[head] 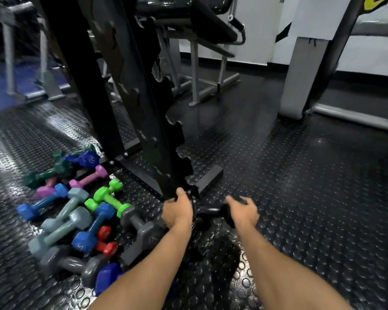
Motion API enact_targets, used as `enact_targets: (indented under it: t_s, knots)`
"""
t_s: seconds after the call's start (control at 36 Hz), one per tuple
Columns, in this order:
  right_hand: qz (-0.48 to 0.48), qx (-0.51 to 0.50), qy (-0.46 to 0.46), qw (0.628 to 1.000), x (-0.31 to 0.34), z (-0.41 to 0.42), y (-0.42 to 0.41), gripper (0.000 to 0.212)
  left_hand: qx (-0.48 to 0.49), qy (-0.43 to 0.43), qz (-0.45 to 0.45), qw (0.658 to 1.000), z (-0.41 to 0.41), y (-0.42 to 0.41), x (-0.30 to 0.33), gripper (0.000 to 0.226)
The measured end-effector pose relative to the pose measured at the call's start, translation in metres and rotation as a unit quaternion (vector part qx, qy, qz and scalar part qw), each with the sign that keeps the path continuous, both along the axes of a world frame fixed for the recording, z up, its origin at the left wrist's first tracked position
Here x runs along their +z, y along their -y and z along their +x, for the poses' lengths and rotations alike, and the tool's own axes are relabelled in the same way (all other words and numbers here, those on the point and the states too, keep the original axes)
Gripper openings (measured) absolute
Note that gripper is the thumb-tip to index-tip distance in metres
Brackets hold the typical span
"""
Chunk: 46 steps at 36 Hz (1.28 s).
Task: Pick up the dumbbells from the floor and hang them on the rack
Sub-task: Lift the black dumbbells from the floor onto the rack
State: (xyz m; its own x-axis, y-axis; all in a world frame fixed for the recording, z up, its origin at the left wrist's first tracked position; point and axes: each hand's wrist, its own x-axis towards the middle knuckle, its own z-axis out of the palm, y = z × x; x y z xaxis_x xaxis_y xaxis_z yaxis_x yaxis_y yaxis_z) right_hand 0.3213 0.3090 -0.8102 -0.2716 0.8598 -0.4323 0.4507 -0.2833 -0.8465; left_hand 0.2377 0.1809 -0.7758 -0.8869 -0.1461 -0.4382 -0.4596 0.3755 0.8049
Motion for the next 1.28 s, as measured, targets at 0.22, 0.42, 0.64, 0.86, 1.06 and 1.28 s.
enact_targets:
  t_s: [0.22, 0.42, 0.64, 0.86, 1.06, 1.28]
  knots:
    - [0.026, 0.023, -0.125, 0.992, 0.065, -0.038, -0.005, 0.048, 0.132, -0.100, 0.099, 0.981, -0.007, 0.001, 0.069, 0.048]
    - [0.046, 0.004, -0.198, 0.979, 0.091, -0.076, 0.003, 0.020, 0.200, -0.111, 0.179, 0.957, -0.032, 0.014, 0.099, 0.053]
    - [0.083, 0.046, -0.241, 0.966, 0.116, -0.111, 0.004, 0.049, 0.264, -0.116, 0.282, 0.915, -0.040, 0.013, 0.094, 0.043]
    - [0.053, 0.039, -0.248, 0.966, 0.104, -0.133, 0.006, 0.062, 0.252, -0.130, 0.265, 0.922, -0.058, 0.014, 0.085, 0.039]
    - [0.072, 0.028, -0.249, 0.965, 0.110, -0.149, 0.000, 0.063, 0.256, -0.119, 0.263, 0.923, -0.069, 0.008, 0.077, 0.033]
    - [0.078, 0.049, -0.256, 0.962, 0.103, -0.176, -0.003, 0.057, 0.268, -0.081, 0.249, 0.927, -0.093, 0.004, 0.049, 0.027]
